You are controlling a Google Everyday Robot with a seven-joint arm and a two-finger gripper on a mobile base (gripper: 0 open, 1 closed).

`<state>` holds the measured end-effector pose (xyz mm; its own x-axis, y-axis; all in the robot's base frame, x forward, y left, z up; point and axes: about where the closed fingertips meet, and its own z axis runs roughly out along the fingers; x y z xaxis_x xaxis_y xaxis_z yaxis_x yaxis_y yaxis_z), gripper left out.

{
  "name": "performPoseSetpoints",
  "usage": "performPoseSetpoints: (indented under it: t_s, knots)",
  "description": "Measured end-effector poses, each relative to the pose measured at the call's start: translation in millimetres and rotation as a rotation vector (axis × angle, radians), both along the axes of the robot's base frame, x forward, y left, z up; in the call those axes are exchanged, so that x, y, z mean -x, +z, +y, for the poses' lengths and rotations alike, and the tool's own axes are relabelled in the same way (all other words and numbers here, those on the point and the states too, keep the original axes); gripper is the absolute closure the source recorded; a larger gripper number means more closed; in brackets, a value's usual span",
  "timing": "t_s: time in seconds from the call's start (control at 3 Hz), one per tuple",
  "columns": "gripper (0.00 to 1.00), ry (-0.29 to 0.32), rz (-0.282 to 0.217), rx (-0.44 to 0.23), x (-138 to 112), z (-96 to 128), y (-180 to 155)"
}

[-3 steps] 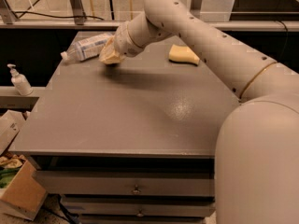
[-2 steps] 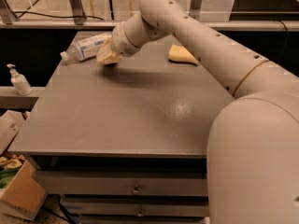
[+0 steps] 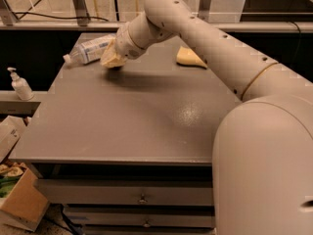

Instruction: Move rxbar chocolate near blue plastic bottle

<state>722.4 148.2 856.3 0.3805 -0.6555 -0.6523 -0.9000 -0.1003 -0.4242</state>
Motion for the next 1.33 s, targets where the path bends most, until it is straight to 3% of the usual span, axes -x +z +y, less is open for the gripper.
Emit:
performPoseSetpoints:
  t_s: [0.33, 0.67, 1.33]
  knots:
    - [0.12, 0.002, 0.002, -0.002, 0.5, 1.0, 0.4]
    - [0.00, -0.001, 0.001, -0.005, 2.0, -1.3, 1.8]
    - [0.00, -0.036, -0.006, -0.044, 12.6, -23.9, 10.7]
